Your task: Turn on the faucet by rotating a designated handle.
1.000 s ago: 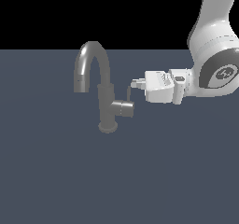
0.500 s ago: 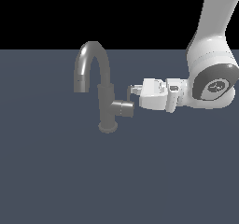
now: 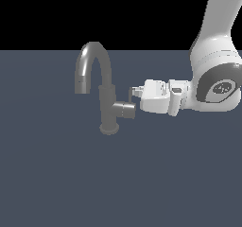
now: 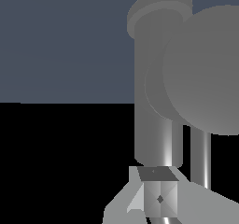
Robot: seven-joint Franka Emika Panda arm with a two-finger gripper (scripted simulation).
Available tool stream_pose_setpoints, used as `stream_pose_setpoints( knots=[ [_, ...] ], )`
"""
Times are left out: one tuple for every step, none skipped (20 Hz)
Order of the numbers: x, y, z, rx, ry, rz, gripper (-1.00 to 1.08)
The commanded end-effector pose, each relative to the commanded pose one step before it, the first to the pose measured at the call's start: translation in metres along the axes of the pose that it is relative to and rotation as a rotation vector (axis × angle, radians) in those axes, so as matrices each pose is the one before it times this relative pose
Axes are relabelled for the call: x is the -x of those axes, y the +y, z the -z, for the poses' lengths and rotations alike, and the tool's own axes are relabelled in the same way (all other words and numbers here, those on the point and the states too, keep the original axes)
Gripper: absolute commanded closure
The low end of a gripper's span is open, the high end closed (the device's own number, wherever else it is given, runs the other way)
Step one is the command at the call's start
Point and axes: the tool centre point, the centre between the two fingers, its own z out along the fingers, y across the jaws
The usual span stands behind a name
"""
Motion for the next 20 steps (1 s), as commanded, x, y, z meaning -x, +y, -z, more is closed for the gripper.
stream_pose_setpoints(
  knots=[
    [0.00179, 0.00812, -0.00003, -0.00014, -0.00029, 0.00019, 1.08],
    [0.00068, 0.00328, -0.00006, 0.0, 0.0, 0.0, 1.08],
    [0.00069, 0.00329, -0.00006, 0.0, 0.0, 0.0, 1.08],
    [0.00069, 0.00331, -0.00005, 0.0, 0.0, 0.0, 1.08],
    [0.0007, 0.00333, -0.00005, 0.0, 0.0, 0.0, 1.08],
    [0.0007, 0.00334, -0.00005, 0.0, 0.0, 0.0, 1.08],
    [0.00082, 0.00337, 0.00009, -0.00013, -0.00045, 0.00013, 1.08],
    [0.00071, 0.00337, -0.00005, 0.0, 0.0, 0.0, 1.08],
    [0.00071, 0.00338, -0.00004, 0.0, 0.0, 0.0, 1.08],
    [0.0, 0.0, 0.0, 0.0, 0.0, 0.0, 1.08],
    [-0.00128, -0.00676, -0.00116, -0.00344, 0.00355, 0.00516, 1.08],
    [-0.00206, 0.00424, 0.00009, 0.00023, -0.00026, -0.00034, 1.08],
    [-0.00207, 0.00426, 0.00009, 0.00023, -0.00026, -0.00034, 1.08],
    [-0.00215, 0.00428, 0.00006, 0.00032, -0.00037, -0.00048, 1.08],
    [-0.00196, 0.00435, 0.00017, 0.0, 0.0, 0.0, 1.08],
    [-0.00226, 0.00432, 0.00002, 0.00046, -0.00052, -0.00069, 1.08],
    [-0.00213, 0.00438, 0.0001, 0.00023, -0.00026, -0.00034, 1.08],
    [-0.00221, 0.00439, 0.00007, 0.00032, -0.00036, -0.00049, 1.08],
    [-0.00217, 0.00443, 0.0001, 0.00023, -0.00025, -0.00035, 1.08],
    [-0.00224, 0.00444, 0.00008, 0.00033, -0.00036, -0.00049, 1.08]
  ],
)
